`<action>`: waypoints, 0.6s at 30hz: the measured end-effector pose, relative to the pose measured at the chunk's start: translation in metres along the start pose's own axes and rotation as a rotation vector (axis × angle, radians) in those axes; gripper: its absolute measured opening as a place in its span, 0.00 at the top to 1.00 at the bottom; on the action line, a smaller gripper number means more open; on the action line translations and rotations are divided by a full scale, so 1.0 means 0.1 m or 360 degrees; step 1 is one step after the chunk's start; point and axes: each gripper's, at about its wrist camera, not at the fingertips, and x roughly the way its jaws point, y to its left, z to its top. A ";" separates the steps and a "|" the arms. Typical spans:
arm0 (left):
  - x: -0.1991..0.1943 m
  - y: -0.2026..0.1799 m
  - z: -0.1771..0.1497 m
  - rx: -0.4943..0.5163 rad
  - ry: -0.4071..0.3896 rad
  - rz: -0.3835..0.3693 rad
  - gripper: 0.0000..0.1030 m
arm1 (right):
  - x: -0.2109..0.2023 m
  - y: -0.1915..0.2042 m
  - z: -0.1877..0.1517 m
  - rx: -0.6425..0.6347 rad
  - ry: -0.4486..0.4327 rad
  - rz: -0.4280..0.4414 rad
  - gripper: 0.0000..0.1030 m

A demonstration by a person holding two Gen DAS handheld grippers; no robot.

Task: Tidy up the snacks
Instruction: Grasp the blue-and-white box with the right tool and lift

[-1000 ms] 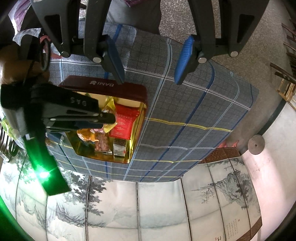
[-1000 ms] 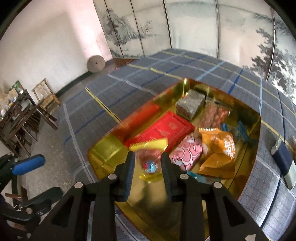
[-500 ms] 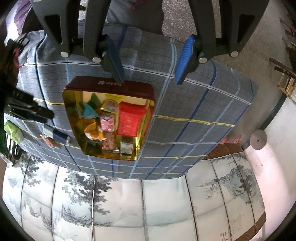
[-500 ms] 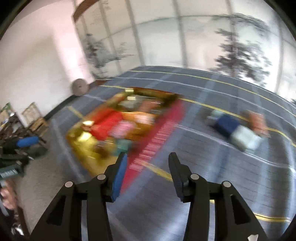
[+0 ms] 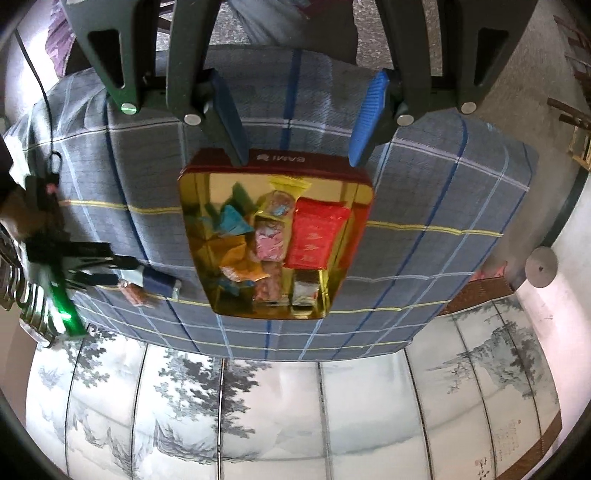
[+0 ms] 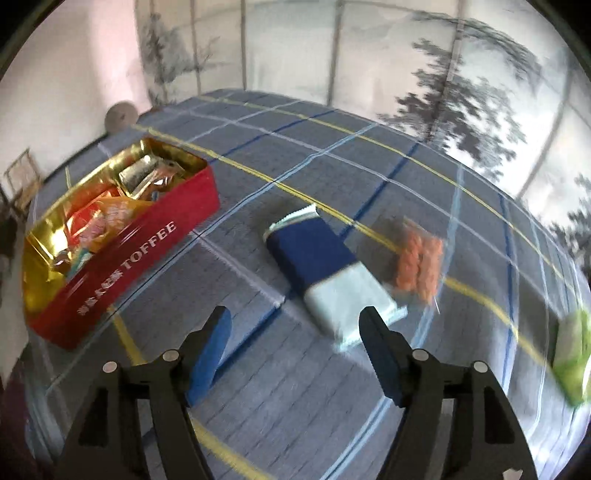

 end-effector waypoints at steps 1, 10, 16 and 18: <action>0.00 -0.01 0.03 -0.0003 0.0003 -0.0015 0.44 | 0.08 -0.01 0.07 -0.0047 0.0024 -0.0003 0.33; 0.12 -0.15 0.37 0.0028 0.0027 -0.0074 0.44 | 0.69 -0.29 0.43 -0.0126 0.0284 0.0148 0.36; 0.23 -0.36 0.55 0.0084 0.0048 -0.0064 0.44 | 0.57 -0.20 0.35 -0.0122 0.0339 0.0144 0.54; 0.23 -0.45 0.59 0.0115 0.0035 -0.0064 0.44 | 0.36 -0.16 0.18 -0.0103 0.0277 0.0134 0.54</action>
